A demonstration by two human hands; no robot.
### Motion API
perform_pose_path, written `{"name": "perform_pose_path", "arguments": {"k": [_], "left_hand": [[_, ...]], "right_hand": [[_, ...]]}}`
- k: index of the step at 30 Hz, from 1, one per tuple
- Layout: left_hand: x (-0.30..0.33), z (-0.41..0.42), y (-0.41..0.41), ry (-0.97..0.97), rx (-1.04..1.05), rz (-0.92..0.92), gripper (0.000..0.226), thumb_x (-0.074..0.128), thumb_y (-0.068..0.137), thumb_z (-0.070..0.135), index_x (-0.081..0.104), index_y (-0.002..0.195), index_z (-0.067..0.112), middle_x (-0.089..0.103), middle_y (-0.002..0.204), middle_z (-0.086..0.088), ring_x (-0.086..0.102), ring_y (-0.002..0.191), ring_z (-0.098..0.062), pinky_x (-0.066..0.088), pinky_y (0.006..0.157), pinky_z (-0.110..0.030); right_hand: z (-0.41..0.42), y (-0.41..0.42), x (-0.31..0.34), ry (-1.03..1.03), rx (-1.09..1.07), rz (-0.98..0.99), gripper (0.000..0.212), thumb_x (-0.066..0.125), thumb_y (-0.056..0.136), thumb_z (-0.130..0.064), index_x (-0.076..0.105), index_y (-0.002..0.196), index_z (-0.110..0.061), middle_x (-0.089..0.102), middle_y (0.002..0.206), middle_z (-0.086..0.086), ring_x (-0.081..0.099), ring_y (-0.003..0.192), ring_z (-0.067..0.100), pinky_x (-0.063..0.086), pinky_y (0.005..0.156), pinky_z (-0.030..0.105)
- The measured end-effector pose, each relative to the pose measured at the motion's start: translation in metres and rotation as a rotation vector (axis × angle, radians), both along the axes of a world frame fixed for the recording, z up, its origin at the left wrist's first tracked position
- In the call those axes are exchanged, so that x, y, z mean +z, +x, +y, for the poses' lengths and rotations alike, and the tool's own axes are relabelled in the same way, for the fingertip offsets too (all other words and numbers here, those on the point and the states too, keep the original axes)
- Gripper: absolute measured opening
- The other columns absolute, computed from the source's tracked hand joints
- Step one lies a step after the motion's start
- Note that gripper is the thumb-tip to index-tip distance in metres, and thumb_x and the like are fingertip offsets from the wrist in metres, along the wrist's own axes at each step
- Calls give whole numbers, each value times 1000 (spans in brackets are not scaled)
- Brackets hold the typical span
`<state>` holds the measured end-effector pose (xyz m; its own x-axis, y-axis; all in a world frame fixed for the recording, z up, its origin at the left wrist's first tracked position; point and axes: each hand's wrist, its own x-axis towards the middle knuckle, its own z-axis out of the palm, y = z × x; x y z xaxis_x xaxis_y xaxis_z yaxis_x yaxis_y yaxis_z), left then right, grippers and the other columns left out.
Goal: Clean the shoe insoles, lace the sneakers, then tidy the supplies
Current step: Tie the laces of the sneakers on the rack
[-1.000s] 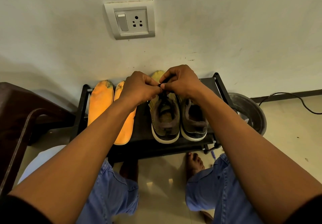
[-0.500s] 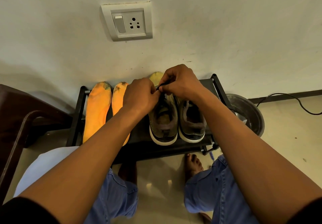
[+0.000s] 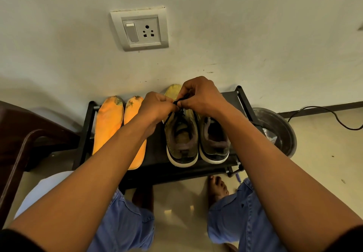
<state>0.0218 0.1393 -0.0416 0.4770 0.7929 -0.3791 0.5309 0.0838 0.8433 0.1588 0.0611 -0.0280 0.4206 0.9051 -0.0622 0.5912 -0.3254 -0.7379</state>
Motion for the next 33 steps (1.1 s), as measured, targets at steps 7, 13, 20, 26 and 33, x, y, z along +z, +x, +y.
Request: {"name": "perform_pose_path", "arguments": {"k": [7,13,20,26,33], "left_hand": [[13,1,-5,-349,92,-111,24,72,85,20,73,107,11,77,106,-10,66,87,-18,47,80,-34],[8,5,-5,-482,138,-210,19,74,87,6,73,106,11,71,90,-2,64,88,-14,49,86,-30],[4,10,-6,-559,124,-252,24,74,87,7,71,111,12,72,87,0,65,86,-14,51,77,-27],[7,11,-8,-319,141,-190,14,82,83,14,69,88,12,73,85,-6,71,78,-18,57,82,-33],[-2,16,-11,41,84,-13,18,83,84,25,74,77,11,76,82,-12,73,69,-18,62,73,-35]], "right_hand": [[0,4,0,8,3,22,14,83,72,-8,77,81,-18,75,78,-6,71,77,10,60,73,30],[-1,4,-1,18,-4,55,14,83,73,-10,78,78,-23,74,74,-8,70,72,6,51,63,18],[-1,8,-3,34,-15,117,15,84,72,-10,78,76,-23,75,72,-2,74,70,14,64,71,37],[-2,9,0,9,-23,196,13,86,74,-9,81,77,-20,76,72,1,75,71,19,64,76,42],[-3,8,6,-67,-48,230,10,85,72,-5,80,73,-14,76,72,8,75,75,29,63,79,48]]}}
